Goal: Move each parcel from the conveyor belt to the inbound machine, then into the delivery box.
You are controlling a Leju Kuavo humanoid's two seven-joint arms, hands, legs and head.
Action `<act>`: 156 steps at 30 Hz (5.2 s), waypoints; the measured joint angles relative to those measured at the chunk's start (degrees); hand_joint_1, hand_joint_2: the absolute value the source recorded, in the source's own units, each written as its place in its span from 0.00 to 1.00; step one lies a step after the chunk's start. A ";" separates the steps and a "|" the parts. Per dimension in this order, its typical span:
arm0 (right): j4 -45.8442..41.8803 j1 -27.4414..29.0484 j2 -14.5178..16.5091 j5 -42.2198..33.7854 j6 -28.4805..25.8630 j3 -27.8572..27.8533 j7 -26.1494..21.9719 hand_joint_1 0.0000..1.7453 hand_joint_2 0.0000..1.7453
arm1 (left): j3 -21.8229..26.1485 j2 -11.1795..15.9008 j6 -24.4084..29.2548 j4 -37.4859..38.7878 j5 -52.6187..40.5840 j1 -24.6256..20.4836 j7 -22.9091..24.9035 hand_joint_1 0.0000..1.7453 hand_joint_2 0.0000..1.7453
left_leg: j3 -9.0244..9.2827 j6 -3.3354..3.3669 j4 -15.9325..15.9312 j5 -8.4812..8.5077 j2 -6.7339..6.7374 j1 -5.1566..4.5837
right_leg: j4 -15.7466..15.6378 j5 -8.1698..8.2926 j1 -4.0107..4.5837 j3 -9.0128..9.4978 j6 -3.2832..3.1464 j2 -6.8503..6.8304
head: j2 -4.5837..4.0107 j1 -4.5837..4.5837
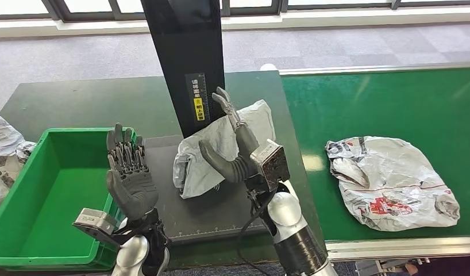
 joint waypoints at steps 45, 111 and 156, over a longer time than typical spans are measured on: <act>-35.97 29.87 -13.50 -2.36 -16.42 -1.43 -11.74 0.00 1.00 | -12.36 -1.56 24.46 49.24 -87.89 -21.02 36.83 0.00 1.00 | -0.11 0.15 0.05 -0.04 0.04 -0.20 | 0.00 0.07 -0.14 -0.10 0.15 0.01 | 0.00 0.00; -31.45 28.51 -11.79 -1.01 -8.77 -2.09 -11.70 0.00 1.00 | -15.49 1.05 22.76 63.33 -90.77 -32.28 62.37 1.00 1.00 | -0.23 0.33 0.05 0.14 -0.01 -0.31 | 0.03 0.14 -0.14 -0.15 0.23 -0.06 | 0.00 -0.01; -31.44 31.95 -13.05 -2.06 -13.49 -2.12 -11.74 0.00 1.00 | 8.60 6.11 25.29 -13.28 -90.76 -0.77 36.61 1.00 1.00 | -0.38 0.37 0.04 0.09 0.02 -0.31 | 0.02 0.08 -0.14 -0.29 0.28 -0.05 | 0.00 -0.01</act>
